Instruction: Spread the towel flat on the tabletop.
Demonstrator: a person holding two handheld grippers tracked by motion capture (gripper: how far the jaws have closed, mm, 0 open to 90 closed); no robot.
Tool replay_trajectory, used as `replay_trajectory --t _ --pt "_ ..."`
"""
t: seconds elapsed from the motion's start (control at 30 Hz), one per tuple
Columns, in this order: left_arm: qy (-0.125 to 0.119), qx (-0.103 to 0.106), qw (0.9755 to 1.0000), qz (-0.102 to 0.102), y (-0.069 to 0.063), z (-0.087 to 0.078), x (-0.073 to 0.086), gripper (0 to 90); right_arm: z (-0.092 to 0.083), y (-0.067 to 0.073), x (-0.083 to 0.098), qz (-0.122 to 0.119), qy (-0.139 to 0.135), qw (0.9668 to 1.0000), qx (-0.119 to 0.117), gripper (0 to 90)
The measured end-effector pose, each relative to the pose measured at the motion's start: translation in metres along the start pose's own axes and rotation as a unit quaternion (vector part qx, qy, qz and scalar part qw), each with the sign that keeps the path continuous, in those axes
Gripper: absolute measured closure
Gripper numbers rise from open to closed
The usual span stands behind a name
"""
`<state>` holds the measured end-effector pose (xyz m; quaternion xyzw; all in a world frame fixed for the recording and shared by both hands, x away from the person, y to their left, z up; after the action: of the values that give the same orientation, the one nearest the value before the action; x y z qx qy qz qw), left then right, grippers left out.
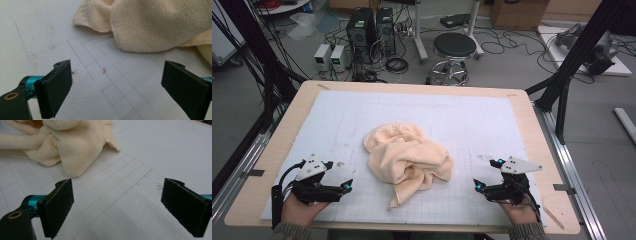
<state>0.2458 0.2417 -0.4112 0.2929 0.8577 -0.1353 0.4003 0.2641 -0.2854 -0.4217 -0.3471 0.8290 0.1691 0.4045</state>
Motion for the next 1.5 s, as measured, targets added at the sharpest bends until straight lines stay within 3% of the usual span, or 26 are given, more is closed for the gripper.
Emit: replay_trajectory --t 1.17,1.37,1.5 --pt "-0.002 0.004 1.0000 0.000 -0.001 0.001 -0.001 10.5 0.000 0.002 0.002 0.002 0.002 1.0000 -0.004 10.3" --pt "-0.007 0.005 0.9999 -0.009 -0.002 0.002 -0.006 11.0 0.003 0.002 -0.007 -0.005 -0.002 1.0000 -0.004 10.3" --pt "-0.021 0.015 0.9996 -0.011 -0.007 0.006 -0.019 11.1 0.007 0.002 -0.023 -0.014 -0.011 0.9998 -0.011 10.4"
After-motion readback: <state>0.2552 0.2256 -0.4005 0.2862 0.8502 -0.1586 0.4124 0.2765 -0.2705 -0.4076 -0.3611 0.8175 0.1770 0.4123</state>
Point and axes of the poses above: each handheld gripper's, and its own axes: z roughly forward along the jaws, x roughly out of its underside, y roughly to its left, the point moved 1 cm from there along z, roughly forward along the jaws, and after that the axes turned 6 degrees about y, right-handed, at the moved point
